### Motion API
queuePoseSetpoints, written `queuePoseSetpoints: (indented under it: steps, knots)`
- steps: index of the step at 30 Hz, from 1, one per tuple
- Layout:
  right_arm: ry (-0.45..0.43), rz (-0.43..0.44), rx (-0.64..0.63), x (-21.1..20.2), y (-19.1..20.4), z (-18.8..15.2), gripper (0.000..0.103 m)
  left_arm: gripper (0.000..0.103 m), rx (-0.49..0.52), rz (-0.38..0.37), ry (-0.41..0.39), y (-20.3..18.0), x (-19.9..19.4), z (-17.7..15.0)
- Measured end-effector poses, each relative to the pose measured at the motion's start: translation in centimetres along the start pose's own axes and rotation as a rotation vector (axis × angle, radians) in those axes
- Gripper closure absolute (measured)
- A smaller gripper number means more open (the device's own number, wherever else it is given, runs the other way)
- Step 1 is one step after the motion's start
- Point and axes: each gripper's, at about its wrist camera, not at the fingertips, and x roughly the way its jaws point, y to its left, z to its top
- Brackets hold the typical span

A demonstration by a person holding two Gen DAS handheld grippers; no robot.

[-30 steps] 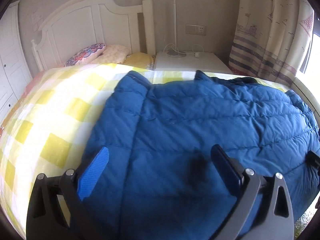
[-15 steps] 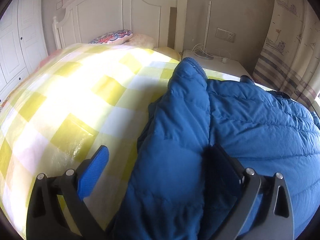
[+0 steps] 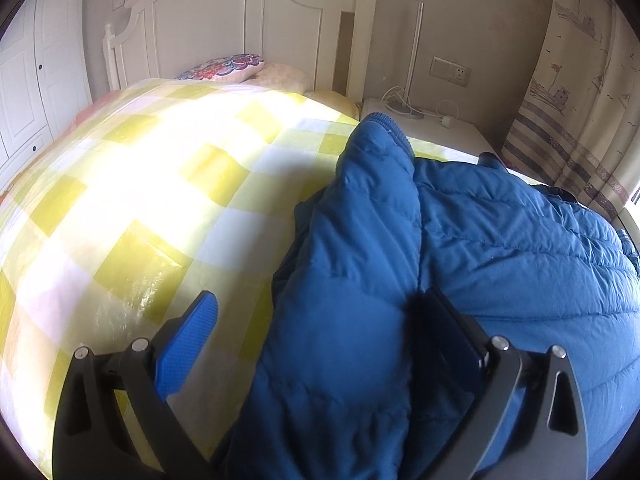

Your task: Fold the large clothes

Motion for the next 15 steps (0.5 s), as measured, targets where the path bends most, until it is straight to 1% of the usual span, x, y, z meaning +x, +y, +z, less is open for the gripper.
queuePoseSetpoints:
  steps: [1, 2, 3, 4, 5, 6, 7, 9, 12, 14, 15]
  knots:
    - [-0.004, -0.006, 0.028, -0.5, -0.4, -0.2, 0.005, 0.002, -0.015, -0.021, 0.018, 0.3, 0.2, 0.1]
    - [-0.013, -0.024, 0.083, -1.4, -0.9, -0.6, 0.005, 0.002, -0.039, -0.046, 0.043, 0.8, 0.3, 0.3]
    - [-0.02, -0.018, 0.147, -2.4, -1.4, -1.3, 0.005, 0.002, -0.071, -0.056, 0.061, 1.5, 0.2, 0.5]
    - [-0.034, 0.012, 0.19, -3.7, -1.7, -2.2, 0.005, 0.002, -0.103, -0.032, 0.056, 2.1, -0.6, 0.5]
    - [-0.059, 0.042, 0.209, -5.3, -1.6, -3.3, 0.005, 0.003, -0.128, 0.003, 0.025, 2.5, -1.7, 0.4]
    - [-0.082, 0.063, 0.214, -6.9, -1.2, -4.4, 0.005, 0.003, -0.143, 0.002, -0.017, 2.8, -3.1, 0.4]
    - [-0.095, 0.084, 0.214, -8.3, -0.8, -5.6, 0.004, 0.003, -0.148, -0.016, -0.05, 2.8, -4.3, 0.4]
    - [-0.077, 0.148, 0.2, -10.3, 0.2, -8.0, 0.004, 0.003, -0.13, -0.036, -0.102, 1.8, -6.3, 0.7]
    - [-0.016, 0.245, 0.225, -11.6, 1.6, -11.1, 0.004, 0.002, -0.054, -0.07, -0.147, -1.5, -8.0, 1.6]
    - [0.021, 0.262, 0.241, -11.4, 2.4, -12.2, 0.004, 0.002, 0.004, -0.095, -0.157, -4.5, -8.0, 2.2]
    - [0.039, 0.268, 0.255, -11.0, 2.6, -12.5, 0.004, 0.002, 0.036, -0.095, -0.16, -6.3, -7.7, 2.5]
